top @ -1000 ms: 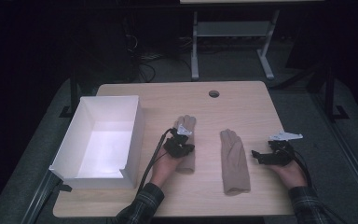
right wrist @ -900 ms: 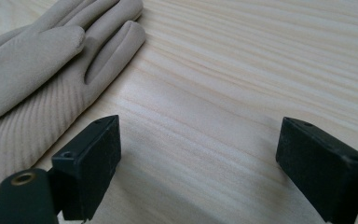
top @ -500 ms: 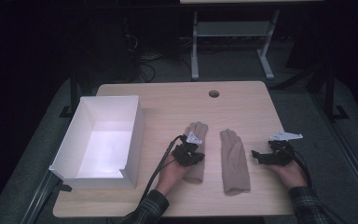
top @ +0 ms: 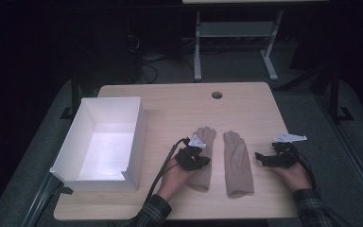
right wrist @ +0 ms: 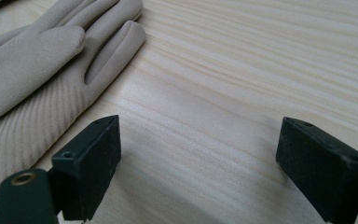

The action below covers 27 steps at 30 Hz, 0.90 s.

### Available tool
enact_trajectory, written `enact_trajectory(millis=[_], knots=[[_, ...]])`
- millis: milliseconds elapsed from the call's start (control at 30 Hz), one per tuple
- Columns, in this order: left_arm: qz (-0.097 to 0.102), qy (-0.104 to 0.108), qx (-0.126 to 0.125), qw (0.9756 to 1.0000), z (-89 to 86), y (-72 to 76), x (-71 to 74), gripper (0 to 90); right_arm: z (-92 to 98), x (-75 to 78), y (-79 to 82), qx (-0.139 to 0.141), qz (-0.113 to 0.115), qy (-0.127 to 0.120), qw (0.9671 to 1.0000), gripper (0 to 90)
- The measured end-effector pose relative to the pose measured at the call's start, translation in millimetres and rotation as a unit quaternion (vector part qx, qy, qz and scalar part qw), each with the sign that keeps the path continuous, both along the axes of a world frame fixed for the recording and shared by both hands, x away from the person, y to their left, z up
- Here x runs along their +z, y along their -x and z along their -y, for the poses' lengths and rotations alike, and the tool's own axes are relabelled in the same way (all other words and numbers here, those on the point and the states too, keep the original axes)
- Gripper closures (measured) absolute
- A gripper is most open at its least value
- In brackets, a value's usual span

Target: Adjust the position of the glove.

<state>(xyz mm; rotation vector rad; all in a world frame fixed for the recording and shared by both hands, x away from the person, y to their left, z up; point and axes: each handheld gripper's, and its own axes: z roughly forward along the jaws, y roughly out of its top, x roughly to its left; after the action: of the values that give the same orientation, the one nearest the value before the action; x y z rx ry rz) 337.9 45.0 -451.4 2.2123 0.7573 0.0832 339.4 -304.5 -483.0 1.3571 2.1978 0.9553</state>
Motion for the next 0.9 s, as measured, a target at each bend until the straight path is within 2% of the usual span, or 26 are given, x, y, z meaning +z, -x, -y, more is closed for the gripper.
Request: enact_trajectory(millis=[200, 333, 433, 500, 567, 700, 900], knots=[[0.018, 0.002, 0.031, 0.9993, -24.7, -8.4, 14.9, 83.7, 0.0, 0.0, 0.0, 0.000, 0.000, 0.000, 1.0000, 13.2], [0.023, -0.013, 0.051, 0.9984, -41.1, -19.2, 16.7, 78.5, 0.0, 0.0, 0.0, 0.000, 0.000, 0.000, 1.0000, 13.3], [0.021, -0.011, 0.063, 0.9977, -51.2, -26.1, 14.9, 74.1, 0.0, 0.0, 0.0, 0.000, 0.000, 0.000, 1.0000, 13.2], [0.015, 0.000, 0.072, 0.9973, -56.3, -28.9, 11.5, 70.7, 0.0, 0.0, -0.1, 0.000, 0.000, 0.000, 1.0000, 13.2], [0.004, 0.011, 0.078, 0.9969, -58.5, -31.7, 6.0, 67.0, -0.1, 0.0, 0.0, 0.000, 0.000, 0.000, 1.0000, 13.2], [-0.008, 0.015, 0.076, 0.9970, -56.6, -33.5, -3.3, 63.7, -0.1, 0.0, 0.0, 0.000, 0.000, 0.000, 1.0000, 13.2], [-0.006, -0.005, 0.068, 0.9977, -48.5, -34.1, -11.1, 62.4, -0.1, 0.0, 0.0, 0.000, 0.000, 0.000, 1.0000, 13.3]])
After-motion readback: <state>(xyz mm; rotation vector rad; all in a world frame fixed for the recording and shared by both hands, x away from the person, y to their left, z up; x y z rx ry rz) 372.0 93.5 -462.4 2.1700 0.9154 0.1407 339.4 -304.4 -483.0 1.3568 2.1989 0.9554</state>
